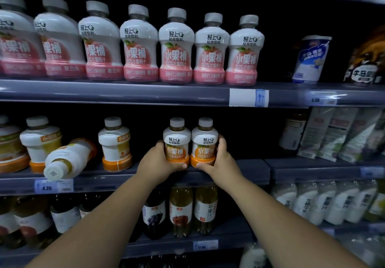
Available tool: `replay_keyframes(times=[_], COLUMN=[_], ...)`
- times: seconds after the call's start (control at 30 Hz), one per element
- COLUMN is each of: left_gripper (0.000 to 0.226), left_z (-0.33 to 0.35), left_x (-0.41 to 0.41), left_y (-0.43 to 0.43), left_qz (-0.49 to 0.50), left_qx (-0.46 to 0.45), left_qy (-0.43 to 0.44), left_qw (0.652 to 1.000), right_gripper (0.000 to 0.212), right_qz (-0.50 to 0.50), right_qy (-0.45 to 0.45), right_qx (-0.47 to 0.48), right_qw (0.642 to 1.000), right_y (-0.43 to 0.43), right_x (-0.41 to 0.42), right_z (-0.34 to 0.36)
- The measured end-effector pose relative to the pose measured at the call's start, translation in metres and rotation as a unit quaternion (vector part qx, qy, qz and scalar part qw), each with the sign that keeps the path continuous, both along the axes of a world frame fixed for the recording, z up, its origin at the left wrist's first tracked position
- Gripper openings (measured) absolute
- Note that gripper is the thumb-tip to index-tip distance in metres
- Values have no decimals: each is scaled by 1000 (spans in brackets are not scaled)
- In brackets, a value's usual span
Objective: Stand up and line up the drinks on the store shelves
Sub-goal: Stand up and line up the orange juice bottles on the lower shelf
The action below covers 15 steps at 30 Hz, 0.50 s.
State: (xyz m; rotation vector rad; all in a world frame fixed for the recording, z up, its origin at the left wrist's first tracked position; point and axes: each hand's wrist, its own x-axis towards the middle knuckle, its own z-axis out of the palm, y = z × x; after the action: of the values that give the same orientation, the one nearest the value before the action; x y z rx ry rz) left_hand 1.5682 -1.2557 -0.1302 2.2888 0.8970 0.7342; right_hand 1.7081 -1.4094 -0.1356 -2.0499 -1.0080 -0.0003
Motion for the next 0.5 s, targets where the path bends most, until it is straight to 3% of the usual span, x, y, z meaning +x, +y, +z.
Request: replay_keyframes(times=[0.1, 0.2, 0.3, 0.5], left_gripper=[85, 109, 121, 100], left_z=[-6, -11, -14, -2], left_x=[-5, -13, -22, -47], left_y=[-4, -10, -14, -11], left_qz=[-27, -47, -82, -79], left_qx=[25, 67, 75, 122], left_qy=[-12, -81, -88, -87], left_qw=[999, 993, 990, 986], right_gripper=[117, 120, 117, 97], right_qz=[16, 33, 30, 11], right_qy=[-43, -97, -120, -203], right_qx=[23, 13, -32, 67], right_qw=[999, 995, 992, 977], right_y=[-2, -9, -16, -3], right_x=[-4, -10, -17, -46], right_z=[-2, -9, -14, -6])
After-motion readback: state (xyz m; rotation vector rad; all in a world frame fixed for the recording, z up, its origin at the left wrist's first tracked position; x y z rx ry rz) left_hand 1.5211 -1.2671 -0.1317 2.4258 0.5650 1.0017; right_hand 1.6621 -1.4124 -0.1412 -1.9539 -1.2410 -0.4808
